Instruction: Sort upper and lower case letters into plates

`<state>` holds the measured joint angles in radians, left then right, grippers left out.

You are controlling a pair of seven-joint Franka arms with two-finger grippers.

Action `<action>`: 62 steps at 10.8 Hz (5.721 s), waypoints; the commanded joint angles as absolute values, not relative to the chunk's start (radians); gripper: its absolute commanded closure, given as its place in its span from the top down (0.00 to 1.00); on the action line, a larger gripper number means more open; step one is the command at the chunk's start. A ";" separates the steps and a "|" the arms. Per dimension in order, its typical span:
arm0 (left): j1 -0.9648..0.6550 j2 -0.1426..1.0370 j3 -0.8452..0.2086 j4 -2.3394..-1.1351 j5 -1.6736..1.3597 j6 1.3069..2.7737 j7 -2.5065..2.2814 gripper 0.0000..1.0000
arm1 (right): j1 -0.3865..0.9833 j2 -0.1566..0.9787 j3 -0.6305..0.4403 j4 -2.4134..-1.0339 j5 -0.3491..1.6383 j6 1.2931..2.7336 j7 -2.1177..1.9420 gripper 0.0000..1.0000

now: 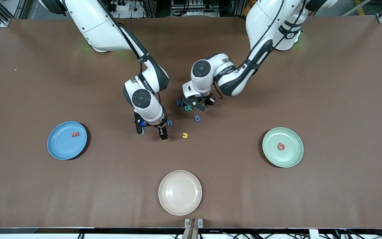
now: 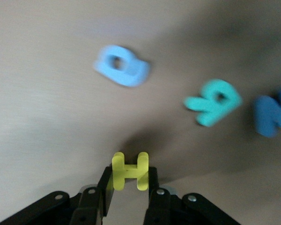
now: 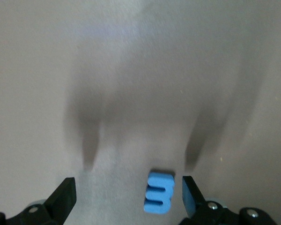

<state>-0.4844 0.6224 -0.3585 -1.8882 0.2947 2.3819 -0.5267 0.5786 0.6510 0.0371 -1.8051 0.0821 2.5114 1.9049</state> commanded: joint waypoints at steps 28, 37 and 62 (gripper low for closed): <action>-0.022 0.564 -0.575 -1.749 0.255 2.137 -0.592 1.00 | 0.000 0.371 0.025 -1.836 0.043 2.071 0.630 0.00; -0.451 0.705 -0.516 -1.669 0.273 2.230 -1.156 1.00 | -0.074 0.437 0.026 -1.680 0.037 1.933 0.216 1.00; -0.623 0.845 -0.353 -1.586 0.333 2.355 -1.164 0.75 | 0.354 0.594 0.031 -1.585 0.052 2.143 1.063 1.00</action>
